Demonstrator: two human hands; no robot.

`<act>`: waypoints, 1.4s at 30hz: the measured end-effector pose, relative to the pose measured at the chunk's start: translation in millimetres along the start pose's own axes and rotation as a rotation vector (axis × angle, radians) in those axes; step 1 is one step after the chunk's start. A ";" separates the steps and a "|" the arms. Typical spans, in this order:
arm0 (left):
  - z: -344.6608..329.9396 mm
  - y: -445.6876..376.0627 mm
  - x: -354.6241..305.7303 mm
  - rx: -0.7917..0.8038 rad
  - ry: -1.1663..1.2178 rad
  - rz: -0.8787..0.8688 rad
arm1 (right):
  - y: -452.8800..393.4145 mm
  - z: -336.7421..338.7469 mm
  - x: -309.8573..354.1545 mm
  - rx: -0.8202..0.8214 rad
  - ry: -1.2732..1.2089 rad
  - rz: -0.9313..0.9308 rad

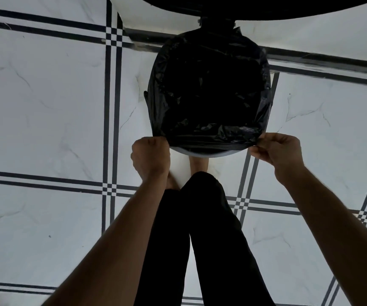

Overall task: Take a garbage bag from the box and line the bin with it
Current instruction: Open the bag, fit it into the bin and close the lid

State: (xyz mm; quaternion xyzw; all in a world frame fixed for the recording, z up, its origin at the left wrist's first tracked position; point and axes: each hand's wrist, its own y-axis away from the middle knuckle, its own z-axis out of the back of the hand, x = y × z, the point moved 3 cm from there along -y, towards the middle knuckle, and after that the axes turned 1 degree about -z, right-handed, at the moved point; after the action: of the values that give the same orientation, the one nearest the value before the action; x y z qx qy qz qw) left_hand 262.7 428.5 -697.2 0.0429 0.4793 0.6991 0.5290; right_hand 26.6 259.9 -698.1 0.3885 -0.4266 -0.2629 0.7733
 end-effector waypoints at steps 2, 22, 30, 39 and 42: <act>-1.1 4.1 -1.6 0.009 0.094 0.079 | 0.4 -1.8 4.0 0.007 0.032 0.010; -12.9 10.5 21.1 0.134 0.166 0.234 | 4.4 -10.6 -14.9 0.150 -0.039 -0.065; -9.7 -1.3 15.5 0.171 -0.212 -0.028 | -0.1 -15.4 -17.1 0.109 0.063 0.008; 2.8 -20.5 3.4 0.441 0.090 0.162 | -12.3 -16.3 -13.7 0.140 0.026 -0.045; 10.0 -27.6 1.1 0.540 0.290 0.288 | -14.4 -12.4 -3.6 0.197 -0.129 -0.101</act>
State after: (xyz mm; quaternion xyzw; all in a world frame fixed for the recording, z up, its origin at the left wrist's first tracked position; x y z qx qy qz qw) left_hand 287.2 435.1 -712.1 0.1488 0.7064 0.6132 0.3207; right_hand 34.4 259.2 -715.7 0.4658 -0.4790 -0.2825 0.6883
